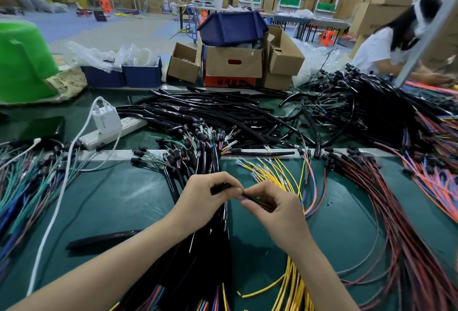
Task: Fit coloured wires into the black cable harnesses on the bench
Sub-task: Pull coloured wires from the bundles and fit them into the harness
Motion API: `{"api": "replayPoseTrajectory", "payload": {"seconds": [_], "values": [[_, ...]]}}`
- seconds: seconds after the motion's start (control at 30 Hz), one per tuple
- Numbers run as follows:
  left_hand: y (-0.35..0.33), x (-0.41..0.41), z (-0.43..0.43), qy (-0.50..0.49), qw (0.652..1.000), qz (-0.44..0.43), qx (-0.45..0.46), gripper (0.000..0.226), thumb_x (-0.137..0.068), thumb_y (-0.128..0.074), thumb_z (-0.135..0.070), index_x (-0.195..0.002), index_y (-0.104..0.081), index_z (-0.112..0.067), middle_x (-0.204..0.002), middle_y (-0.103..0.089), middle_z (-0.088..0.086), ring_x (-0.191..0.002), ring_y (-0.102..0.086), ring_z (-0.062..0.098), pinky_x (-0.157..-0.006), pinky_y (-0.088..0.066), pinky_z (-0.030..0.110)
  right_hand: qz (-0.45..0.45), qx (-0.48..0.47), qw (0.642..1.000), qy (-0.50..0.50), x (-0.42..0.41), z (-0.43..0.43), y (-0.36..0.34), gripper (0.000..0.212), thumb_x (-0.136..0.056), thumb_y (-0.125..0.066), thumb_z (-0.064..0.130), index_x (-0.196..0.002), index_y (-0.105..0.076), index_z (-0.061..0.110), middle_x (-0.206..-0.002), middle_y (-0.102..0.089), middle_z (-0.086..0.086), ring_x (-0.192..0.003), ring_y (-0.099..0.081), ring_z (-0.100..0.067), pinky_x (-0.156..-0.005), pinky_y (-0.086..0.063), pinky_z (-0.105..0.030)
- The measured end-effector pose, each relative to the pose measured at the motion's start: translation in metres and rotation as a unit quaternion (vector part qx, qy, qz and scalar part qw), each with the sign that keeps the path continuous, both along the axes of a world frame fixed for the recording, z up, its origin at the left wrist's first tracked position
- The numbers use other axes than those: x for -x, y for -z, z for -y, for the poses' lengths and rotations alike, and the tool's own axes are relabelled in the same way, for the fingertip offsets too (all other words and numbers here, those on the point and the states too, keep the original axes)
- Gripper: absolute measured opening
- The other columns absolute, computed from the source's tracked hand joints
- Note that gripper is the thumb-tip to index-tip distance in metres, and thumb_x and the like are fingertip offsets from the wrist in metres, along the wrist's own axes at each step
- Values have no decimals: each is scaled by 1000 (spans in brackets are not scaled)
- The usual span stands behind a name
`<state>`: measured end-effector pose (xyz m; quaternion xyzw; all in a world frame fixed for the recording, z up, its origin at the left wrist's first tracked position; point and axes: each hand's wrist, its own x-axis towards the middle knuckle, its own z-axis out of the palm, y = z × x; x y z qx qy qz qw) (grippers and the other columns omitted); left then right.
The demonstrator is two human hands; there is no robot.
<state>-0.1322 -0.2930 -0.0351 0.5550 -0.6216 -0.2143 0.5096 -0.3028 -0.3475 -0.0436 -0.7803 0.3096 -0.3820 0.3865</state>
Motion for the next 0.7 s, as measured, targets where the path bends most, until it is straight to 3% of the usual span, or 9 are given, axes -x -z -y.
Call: {"api": "replayPoseTrajectory", "payload": {"seconds": [0.1,0.17,0.27,0.33,0.47,0.7], "values": [[-1,1,2,13,999,-33,-23,12,-83,-70,-8,-80,-73,-19,-72,-72,-6,-68,-64,0,-68,-45,11,8,70,997,23,-2,-1,2,7,-77,-77,16,-80,-71,15,-74,-68,14,-68,-63,-1,-64,-51,-20],[-1,4,1,19,996,-80,-37,11,-85,-67,-7,-83,-74,-16,-65,-69,-8,-58,-59,-5,-60,-41,6,41,66,996,38,-3,-2,2,11,-76,-76,23,-79,-73,13,-75,-71,12,-68,-65,-5,-64,-52,-24],[-2,7,0,39,965,-244,-87,12,-85,-64,-18,-84,-76,-16,-63,-68,-4,-42,-38,0,-44,-30,9,92,22,994,54,-3,-3,0,4,-75,-75,23,-75,-73,26,-74,-71,11,-68,-66,-8,-67,-53,-24],[-3,4,0,50,939,-316,-126,20,-78,-64,-30,-84,-77,-15,-70,-70,5,-43,-34,5,-42,-28,12,108,-14,993,55,-1,-1,-1,22,-75,-77,11,-72,-72,32,-74,-72,10,-69,-66,-8,-69,-53,-23],[-4,0,-1,91,912,-360,-173,21,-74,-65,-28,-86,-77,-15,-70,-67,4,-47,-36,5,-43,-30,13,102,-45,993,24,-1,0,-2,24,-75,-77,8,-77,-73,32,-72,-71,6,-66,-63,-7,-66,-51,-24],[-1,-1,1,112,886,-399,-208,16,-70,-69,-26,-77,-76,-13,-65,-61,0,-46,-38,3,-41,-31,12,86,-53,995,10,-1,0,0,23,-77,-77,12,-74,-71,34,-73,-70,-4,-62,-57,-24,-60,-48,-35]]}}
